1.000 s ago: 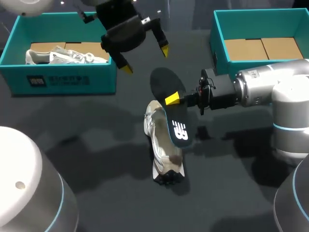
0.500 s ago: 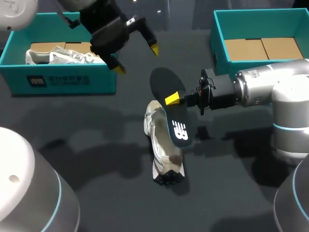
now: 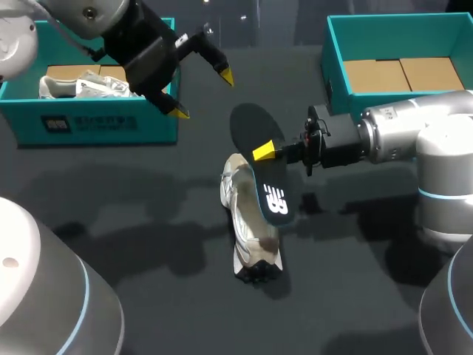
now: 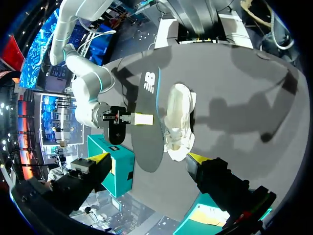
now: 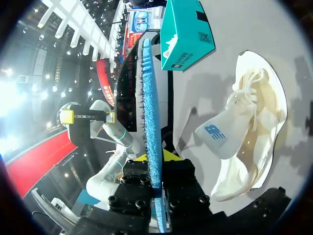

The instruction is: Take the shoe out of the shoebox, open the shoe tongue, remove and reinsert the insole, then place the shoe into the shoebox

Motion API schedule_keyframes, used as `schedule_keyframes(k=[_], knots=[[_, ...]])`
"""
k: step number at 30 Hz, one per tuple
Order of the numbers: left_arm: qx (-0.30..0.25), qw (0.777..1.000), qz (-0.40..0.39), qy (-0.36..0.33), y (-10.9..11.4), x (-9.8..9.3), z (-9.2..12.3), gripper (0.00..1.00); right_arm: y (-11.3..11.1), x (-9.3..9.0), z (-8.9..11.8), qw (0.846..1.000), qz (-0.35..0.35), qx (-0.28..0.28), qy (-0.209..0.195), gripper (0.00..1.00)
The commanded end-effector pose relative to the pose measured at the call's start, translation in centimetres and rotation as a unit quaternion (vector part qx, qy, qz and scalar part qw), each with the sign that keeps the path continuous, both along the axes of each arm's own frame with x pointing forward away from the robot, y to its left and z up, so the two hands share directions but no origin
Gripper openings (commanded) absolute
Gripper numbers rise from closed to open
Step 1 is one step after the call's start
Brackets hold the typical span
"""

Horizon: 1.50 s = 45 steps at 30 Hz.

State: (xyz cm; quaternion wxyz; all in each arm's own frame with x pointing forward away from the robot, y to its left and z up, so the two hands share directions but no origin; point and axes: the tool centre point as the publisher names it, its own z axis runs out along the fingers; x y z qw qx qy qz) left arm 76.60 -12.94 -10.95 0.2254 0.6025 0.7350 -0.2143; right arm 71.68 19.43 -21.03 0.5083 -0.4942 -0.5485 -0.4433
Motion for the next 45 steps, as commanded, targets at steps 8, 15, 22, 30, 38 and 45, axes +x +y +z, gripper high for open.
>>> schedule_keyframes(k=[8, 15, 22, 30, 38, 45], knots=[[-0.092, 0.995, 0.000, -0.031, 2.3, 0.4, -2.6, 1.00, 0.1, -0.1, 0.0, 1.000, -0.001, -0.001, 0.000, 0.00], [-0.151, 0.988, 0.004, -0.011, 2.5, 0.9, -4.1, 1.00, 0.2, 0.5, 0.9, 1.000, -0.020, 0.010, 0.000, 0.00], [-0.204, 0.979, 0.001, 0.005, 1.9, 1.2, -4.8, 1.00, 0.3, 0.8, 1.3, 0.999, -0.014, 0.028, 0.005, 0.00], [-0.204, 0.979, 0.001, 0.005, 1.9, 1.2, -4.8, 1.00, 0.3, 0.8, 1.3, 0.999, -0.014, 0.028, 0.005, 0.00], [-0.291, 0.957, 0.012, -0.017, 0.6, 0.6, -6.8, 1.00, 1.5, 1.2, 1.3, 0.998, -0.018, 0.049, 0.022, 0.00], [-0.327, 0.944, 0.025, -0.026, -1.1, 0.8, -7.4, 0.98, 2.0, 1.3, 2.0, 0.998, -0.016, 0.064, 0.019, 0.00]])
